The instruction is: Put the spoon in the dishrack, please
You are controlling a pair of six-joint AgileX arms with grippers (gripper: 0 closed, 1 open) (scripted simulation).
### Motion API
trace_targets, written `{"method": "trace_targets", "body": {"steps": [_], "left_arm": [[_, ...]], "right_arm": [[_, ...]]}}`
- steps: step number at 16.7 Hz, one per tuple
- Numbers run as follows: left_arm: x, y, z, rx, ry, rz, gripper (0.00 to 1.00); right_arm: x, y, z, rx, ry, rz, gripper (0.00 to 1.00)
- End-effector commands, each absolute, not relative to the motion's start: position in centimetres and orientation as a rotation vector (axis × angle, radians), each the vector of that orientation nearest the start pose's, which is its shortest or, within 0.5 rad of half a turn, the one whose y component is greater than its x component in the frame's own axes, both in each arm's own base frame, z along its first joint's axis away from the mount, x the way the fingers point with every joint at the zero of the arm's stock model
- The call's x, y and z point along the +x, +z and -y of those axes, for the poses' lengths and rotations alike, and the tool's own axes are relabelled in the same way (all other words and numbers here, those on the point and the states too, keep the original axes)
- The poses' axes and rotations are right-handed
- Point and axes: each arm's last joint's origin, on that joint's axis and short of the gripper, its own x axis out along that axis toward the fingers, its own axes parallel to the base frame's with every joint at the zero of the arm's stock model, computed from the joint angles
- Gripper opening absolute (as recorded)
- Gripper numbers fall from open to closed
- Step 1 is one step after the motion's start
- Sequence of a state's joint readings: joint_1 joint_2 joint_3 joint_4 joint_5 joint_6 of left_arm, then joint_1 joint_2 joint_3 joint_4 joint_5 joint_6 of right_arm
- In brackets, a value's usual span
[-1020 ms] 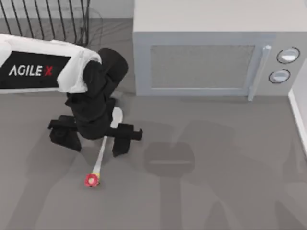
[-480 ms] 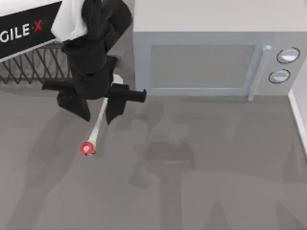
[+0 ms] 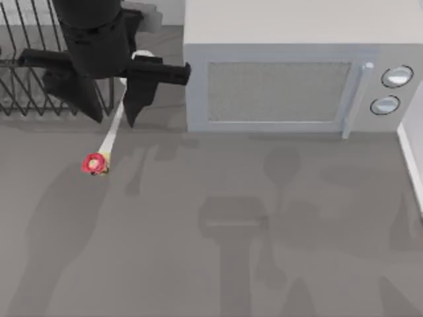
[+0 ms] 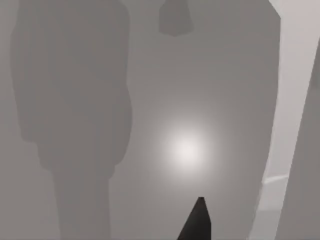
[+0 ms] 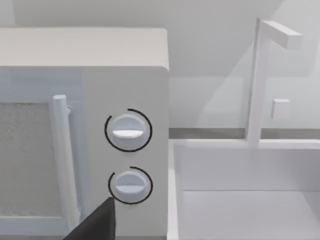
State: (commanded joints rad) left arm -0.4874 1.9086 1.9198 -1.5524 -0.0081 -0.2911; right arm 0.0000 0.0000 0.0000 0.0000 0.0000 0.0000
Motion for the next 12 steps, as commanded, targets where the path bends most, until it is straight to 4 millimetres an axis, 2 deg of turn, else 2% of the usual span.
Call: {"method": "trace_targets", "body": {"steps": [5, 7, 9, 12], "left_arm": [[32.2, 31.2, 16.3, 0.146, -0.149, -1.535, 0.00], [32.1, 31.7, 15.6, 0.123, -0.158, -1.499, 0.00], [32.0, 32.7, 14.1, 0.075, -0.172, -1.420, 0.00], [31.4, 34.6, 10.7, -0.018, -0.188, -1.229, 0.00]], "right_arm": [[10.6, 16.0, 0.1, 0.000, 0.000, 0.000, 1.00], [10.6, 16.0, 0.1, 0.000, 0.000, 0.000, 1.00], [10.6, 16.0, 0.1, 0.000, 0.000, 0.000, 1.00], [10.6, 16.0, 0.1, 0.000, 0.000, 0.000, 1.00]]}}
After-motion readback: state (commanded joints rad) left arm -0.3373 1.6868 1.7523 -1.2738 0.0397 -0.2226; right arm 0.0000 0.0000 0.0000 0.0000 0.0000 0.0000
